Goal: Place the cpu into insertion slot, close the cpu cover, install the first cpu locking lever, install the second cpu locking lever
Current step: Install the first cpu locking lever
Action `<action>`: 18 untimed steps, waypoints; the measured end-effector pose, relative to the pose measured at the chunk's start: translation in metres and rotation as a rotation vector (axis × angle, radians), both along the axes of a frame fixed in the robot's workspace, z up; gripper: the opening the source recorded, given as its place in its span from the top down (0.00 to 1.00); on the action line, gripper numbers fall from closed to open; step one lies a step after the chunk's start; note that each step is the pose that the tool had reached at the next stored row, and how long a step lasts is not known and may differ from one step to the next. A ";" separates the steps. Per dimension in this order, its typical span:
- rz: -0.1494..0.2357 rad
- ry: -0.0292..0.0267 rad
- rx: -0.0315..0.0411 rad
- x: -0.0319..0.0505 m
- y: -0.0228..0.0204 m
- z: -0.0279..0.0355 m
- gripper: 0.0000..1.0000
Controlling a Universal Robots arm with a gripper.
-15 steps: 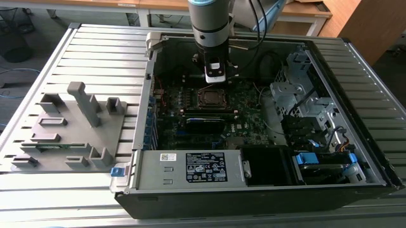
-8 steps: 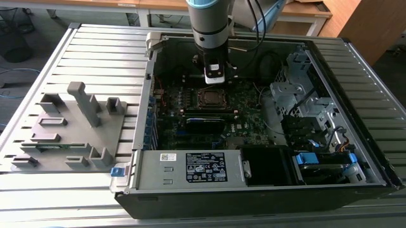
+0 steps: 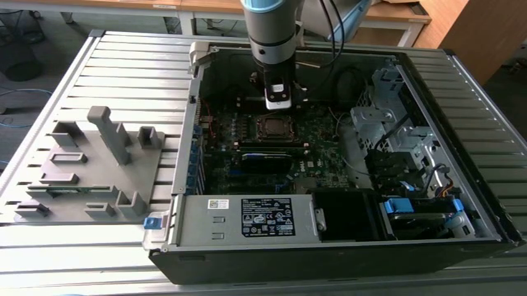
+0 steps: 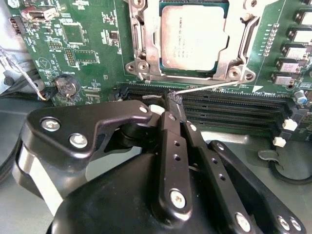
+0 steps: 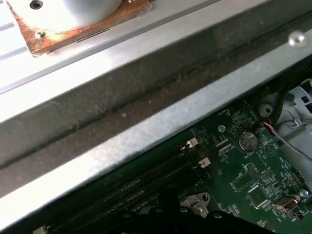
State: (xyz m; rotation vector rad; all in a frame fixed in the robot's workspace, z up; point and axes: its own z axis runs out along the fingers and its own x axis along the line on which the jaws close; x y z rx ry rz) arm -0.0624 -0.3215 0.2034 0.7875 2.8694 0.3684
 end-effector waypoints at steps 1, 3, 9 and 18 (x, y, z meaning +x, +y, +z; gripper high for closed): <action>-0.001 0.0000 0.0000 0.0000 -0.0002 -0.0013 0.90; -0.002 0.0001 -0.0001 0.0002 -0.0004 -0.0032 0.90; -0.004 0.0002 -0.0002 0.0024 -0.0004 -0.0051 0.90; -0.004 0.0000 -0.0006 0.0034 -0.0017 -0.0060 0.90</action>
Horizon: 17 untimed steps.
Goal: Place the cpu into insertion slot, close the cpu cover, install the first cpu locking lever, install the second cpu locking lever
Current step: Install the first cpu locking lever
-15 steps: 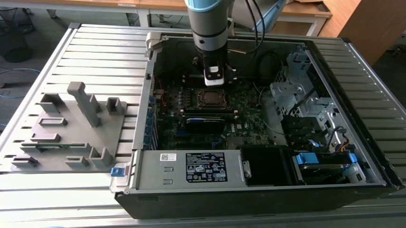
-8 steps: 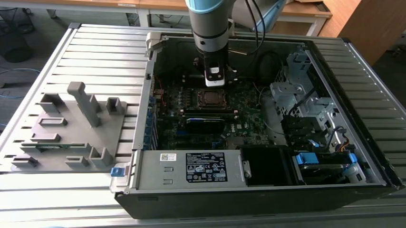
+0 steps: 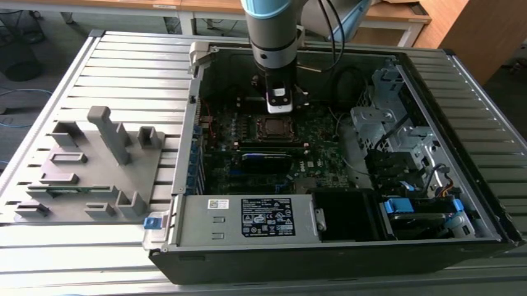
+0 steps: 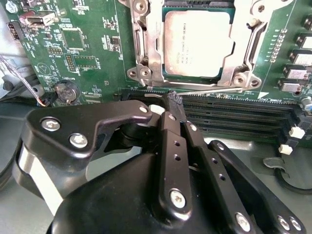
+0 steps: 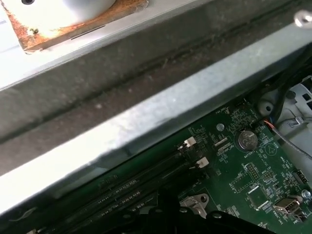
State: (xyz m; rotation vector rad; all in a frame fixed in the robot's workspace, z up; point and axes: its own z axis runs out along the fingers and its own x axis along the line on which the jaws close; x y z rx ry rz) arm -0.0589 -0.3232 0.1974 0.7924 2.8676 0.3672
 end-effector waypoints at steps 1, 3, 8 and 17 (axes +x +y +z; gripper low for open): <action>0.000 0.0000 -0.0009 0.0002 -0.0003 -0.0003 0.90; 0.000 0.0000 -0.0038 0.0008 -0.0007 -0.0010 0.90; 0.000 0.0001 -0.0136 0.0018 -0.0015 -0.0027 0.90; 0.000 0.0002 -0.0288 0.0022 -0.0028 -0.0061 0.90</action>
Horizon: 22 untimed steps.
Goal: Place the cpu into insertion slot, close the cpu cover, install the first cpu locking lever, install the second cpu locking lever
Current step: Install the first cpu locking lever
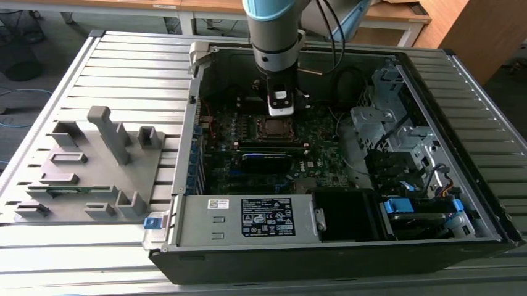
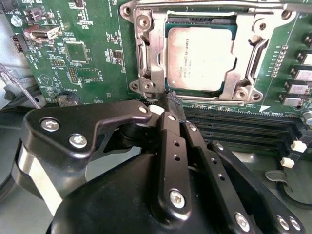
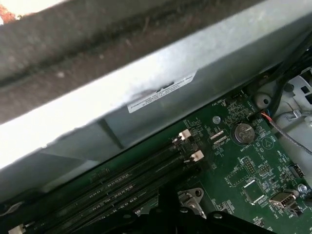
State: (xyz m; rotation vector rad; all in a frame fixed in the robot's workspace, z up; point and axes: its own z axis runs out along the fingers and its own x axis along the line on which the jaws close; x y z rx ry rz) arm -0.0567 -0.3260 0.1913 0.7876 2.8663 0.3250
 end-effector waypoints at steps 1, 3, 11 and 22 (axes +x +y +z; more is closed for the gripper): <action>0.000 -0.0001 -0.0001 0.0000 0.0000 0.0000 0.90; 0.000 -0.0003 0.0007 0.0001 0.0001 -0.0002 0.90; 0.000 -0.0002 0.0006 0.0001 0.0001 0.0012 0.90; 0.000 0.0022 0.0001 0.0001 0.0001 0.0271 0.90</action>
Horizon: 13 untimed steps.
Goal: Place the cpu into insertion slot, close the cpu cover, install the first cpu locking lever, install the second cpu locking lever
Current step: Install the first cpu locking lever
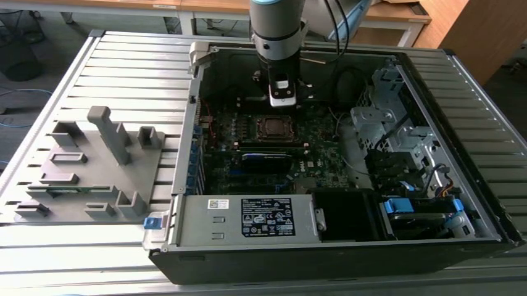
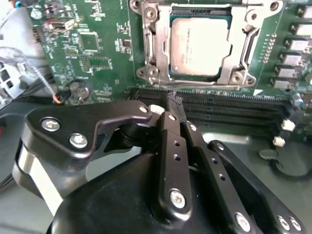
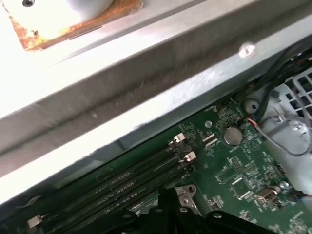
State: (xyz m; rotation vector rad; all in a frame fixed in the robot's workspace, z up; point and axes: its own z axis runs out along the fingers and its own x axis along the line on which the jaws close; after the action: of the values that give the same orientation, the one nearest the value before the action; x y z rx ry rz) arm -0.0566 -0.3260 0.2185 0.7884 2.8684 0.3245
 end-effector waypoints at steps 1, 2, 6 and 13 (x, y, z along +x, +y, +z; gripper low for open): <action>0.000 0.0000 0.0001 0.0000 0.0000 0.0023 0.90; 0.000 0.0002 0.0000 0.0000 0.0000 0.0040 0.90; 0.000 0.0000 0.0001 0.0001 0.0000 0.0042 0.90; 0.000 0.0036 -0.0222 0.0007 0.0000 0.0043 0.90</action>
State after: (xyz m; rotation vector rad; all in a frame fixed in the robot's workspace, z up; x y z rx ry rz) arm -0.0559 -0.3260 0.2228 0.7859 2.8702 0.2910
